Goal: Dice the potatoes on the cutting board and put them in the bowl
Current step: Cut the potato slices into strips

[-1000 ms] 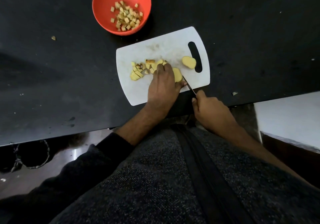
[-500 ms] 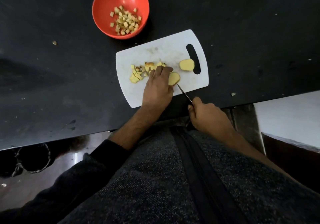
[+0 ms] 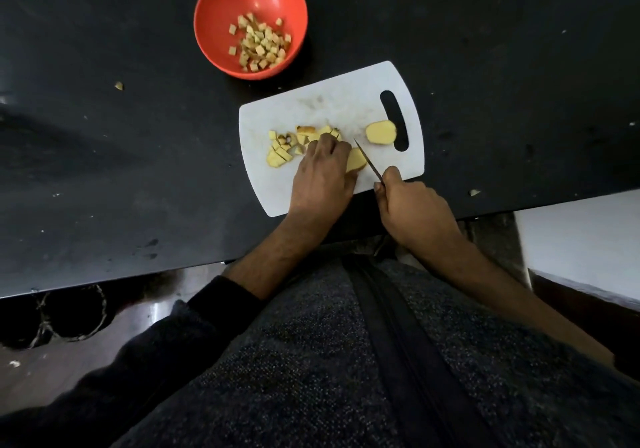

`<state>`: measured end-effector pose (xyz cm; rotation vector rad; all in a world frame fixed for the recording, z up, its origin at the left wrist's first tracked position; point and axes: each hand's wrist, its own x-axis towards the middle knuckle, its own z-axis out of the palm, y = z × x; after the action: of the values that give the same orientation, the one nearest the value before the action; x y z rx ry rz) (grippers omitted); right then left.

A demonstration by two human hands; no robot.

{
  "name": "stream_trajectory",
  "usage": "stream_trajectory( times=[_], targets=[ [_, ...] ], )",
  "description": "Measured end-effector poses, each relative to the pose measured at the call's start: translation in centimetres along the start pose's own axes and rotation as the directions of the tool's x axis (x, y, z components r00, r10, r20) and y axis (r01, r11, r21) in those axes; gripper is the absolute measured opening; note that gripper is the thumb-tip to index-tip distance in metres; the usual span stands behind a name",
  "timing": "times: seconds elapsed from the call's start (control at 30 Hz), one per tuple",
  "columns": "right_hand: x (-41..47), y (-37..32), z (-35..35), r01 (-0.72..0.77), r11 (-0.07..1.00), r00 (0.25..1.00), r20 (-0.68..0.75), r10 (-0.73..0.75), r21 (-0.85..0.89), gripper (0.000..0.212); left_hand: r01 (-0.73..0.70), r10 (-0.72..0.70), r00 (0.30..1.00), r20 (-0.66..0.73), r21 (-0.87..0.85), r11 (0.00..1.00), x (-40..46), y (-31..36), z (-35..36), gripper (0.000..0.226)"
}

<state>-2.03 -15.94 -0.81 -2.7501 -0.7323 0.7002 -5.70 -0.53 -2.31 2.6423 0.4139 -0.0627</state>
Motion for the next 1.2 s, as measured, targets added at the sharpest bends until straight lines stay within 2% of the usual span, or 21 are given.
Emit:
stream_trajectory(
  times=[0.2,0.57,0.77,0.97,1.2],
  targets=[
    [-0.3,-0.4,0.3,0.014,0.999,1.0,0.015,-0.014,0.038,0.019,-0.024,0.024,1.0,-0.004,-0.001,1.0,0.1,-0.1,0.1,0.034],
    [-0.3,-1.6,0.0,-0.019,0.998,0.996,0.094,0.014,0.055,0.007,-0.057,0.056,0.998,0.008,0.079,0.995,1.2,-0.3,0.3,0.019],
    [-0.2,-2.1,-0.1,-0.045,0.999,0.985,0.165,0.04,0.026,0.013,-0.074,0.072,0.997,0.026,0.064,0.995,1.3,-0.3,0.3,0.018],
    [-0.6,-2.0,-0.6,-0.045,0.998,0.989,0.139,0.05,-0.033,0.013,-0.103,0.102,0.994,0.025,0.065,0.993,1.4,-0.4,0.3,0.018],
    [-0.2,-1.6,-0.4,-0.06,0.991,0.986,0.164,0.039,0.122,0.01,-0.116,0.114,0.992,0.046,0.026,0.993,1.4,-0.3,0.1,0.021]
  ],
)
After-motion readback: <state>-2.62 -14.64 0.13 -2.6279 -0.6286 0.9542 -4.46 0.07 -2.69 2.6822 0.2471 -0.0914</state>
